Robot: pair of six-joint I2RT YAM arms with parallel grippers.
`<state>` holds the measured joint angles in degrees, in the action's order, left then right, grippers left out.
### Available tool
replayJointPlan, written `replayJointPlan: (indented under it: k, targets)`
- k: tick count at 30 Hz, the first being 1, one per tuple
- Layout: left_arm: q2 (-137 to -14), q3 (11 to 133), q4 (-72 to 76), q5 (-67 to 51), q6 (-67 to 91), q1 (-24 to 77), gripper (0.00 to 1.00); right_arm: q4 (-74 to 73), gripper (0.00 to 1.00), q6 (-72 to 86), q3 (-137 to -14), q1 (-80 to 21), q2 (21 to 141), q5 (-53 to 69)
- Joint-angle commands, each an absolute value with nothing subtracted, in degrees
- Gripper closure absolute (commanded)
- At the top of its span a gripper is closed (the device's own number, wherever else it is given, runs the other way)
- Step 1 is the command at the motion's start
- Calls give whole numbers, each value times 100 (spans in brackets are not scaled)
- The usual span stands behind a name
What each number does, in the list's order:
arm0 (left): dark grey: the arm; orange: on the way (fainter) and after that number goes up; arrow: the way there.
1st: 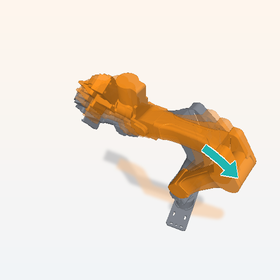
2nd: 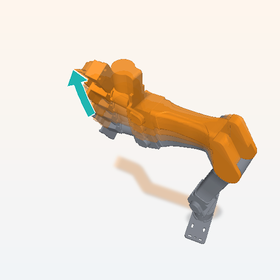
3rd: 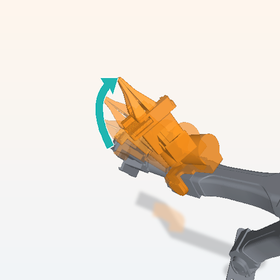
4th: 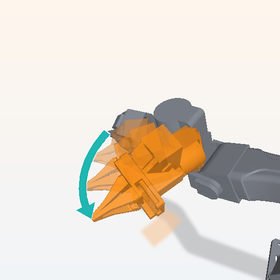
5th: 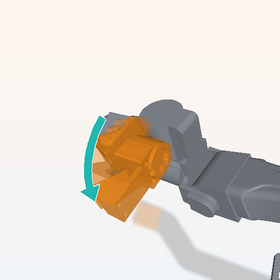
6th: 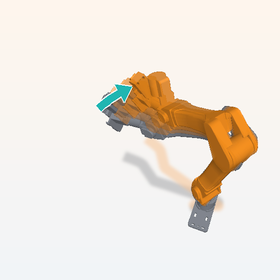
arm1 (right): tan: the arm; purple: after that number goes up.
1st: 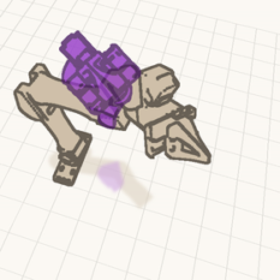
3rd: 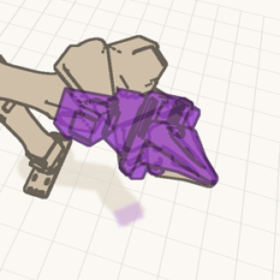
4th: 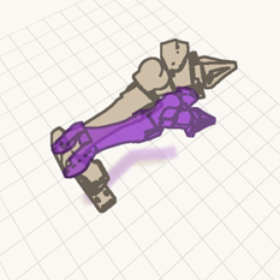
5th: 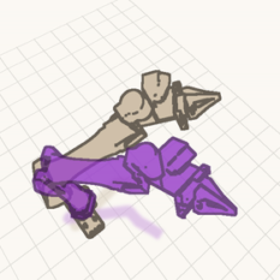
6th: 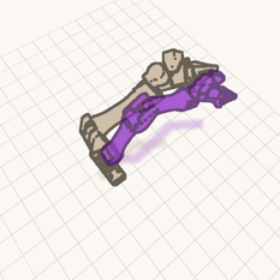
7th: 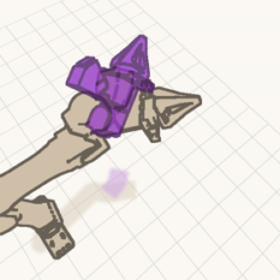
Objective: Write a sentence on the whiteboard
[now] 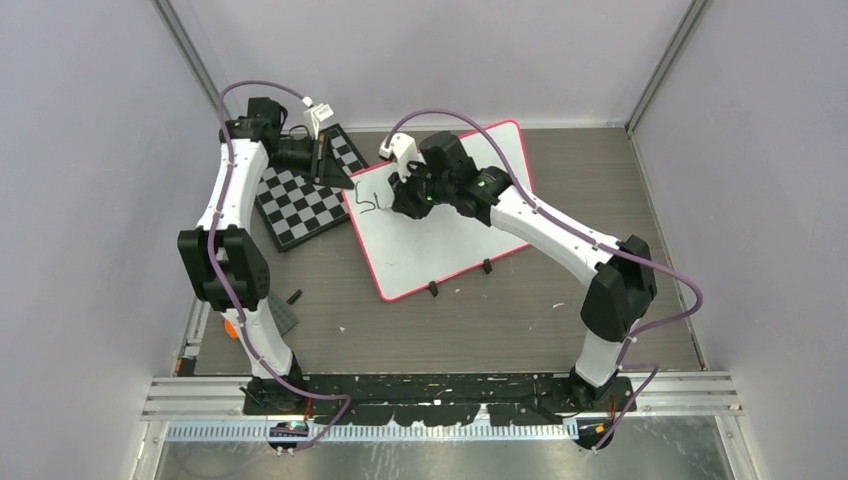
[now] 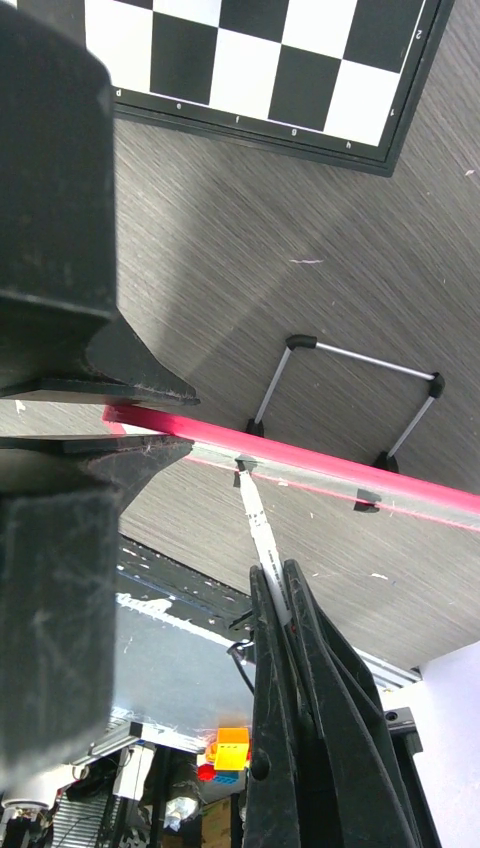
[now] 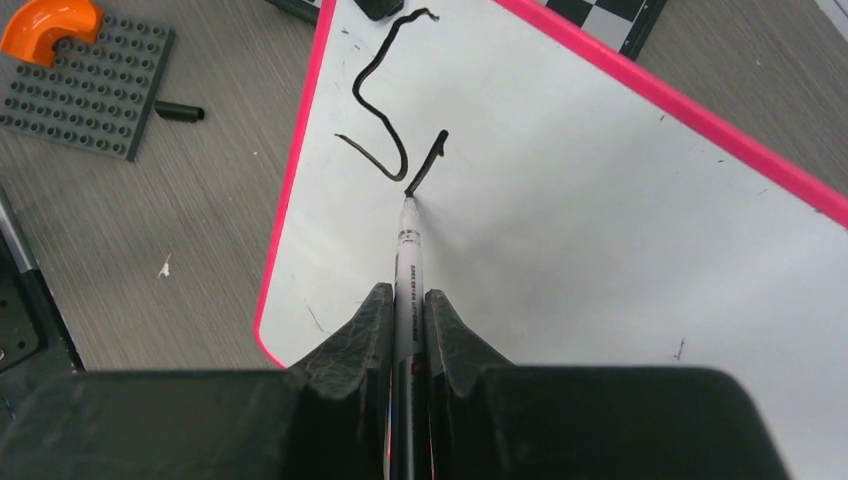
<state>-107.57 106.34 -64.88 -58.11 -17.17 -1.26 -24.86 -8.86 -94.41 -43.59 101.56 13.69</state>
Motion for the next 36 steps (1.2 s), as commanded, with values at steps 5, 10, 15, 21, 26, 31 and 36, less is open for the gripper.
replayJointPlan:
  k: [5,10,15,21,26,31,36]
  targets:
    - [-10714,10600,-6416,-5665,-1695,-53,100,-2393,100,-913,-9810,-4348,10111,1112]
    - [-10727,10608,-6418,-5651,-1683,-47,100,-2356,100,-887,-10188,-4261,10309,1002]
    - [-10727,10617,-6416,-5630,-1682,-52,100,-2434,100,-913,-10216,-4136,10347,996]
    - [-10771,10665,-6425,-5641,-1695,-48,100,-2561,100,-926,-9880,-4153,10195,1136]
    - [-10784,10648,-6425,-5652,-1690,-53,100,-2686,100,-1056,-9609,-4260,10059,1218]
    - [-10760,10601,-6418,-5665,-1700,-51,100,-2706,100,-1207,-9608,-4252,10022,1202]
    - [-10767,10608,-6419,-5654,-1696,-50,100,-2660,100,-1118,-10053,-4213,10198,1167]
